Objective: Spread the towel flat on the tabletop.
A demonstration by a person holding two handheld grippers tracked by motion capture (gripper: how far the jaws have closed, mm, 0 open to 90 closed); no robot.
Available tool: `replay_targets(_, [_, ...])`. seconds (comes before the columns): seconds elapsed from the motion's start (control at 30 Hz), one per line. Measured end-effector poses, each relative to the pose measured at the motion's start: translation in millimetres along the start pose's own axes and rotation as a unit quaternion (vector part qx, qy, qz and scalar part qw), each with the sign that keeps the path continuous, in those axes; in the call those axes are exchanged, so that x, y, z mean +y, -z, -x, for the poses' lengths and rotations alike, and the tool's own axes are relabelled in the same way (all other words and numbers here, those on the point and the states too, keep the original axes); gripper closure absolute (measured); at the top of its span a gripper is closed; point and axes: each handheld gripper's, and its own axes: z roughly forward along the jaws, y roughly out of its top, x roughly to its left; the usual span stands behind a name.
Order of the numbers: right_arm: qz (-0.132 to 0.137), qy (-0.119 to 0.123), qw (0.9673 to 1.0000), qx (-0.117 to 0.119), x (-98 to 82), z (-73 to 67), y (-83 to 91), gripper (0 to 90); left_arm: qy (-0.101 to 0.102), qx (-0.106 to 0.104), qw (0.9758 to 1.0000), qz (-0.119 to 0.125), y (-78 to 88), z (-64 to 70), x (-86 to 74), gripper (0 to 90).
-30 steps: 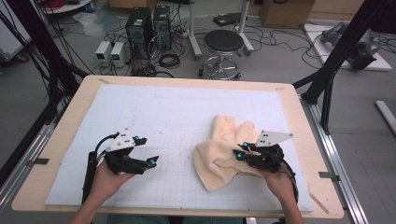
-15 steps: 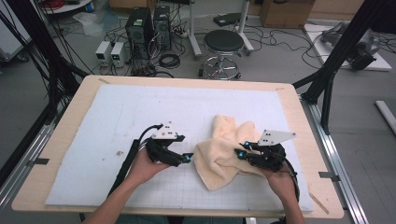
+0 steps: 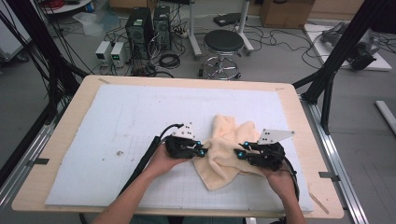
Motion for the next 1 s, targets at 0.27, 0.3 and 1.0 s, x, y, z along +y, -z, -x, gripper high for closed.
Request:
replay_targets(0.27, [0.011,0.001,0.9999,0.013,28.2,-1.4,-7.5,75.5,0.000,0.060,0.9975,0.038,67.0,-3.3,11.2,84.3])
replay_targets(0.3, [0.017,0.011,0.9994,0.026,43.6,-3.4,-13.9,75.8,0.000,0.069,0.9968,0.041,77.9,-2.3,12.6,84.3])
replay_targets(1.0, [0.016,0.076,0.9940,0.077,160.3,-58.6,-95.2,72.8,-0.006,0.190,0.9816,0.018,225.3,-1.5,5.5,83.5])
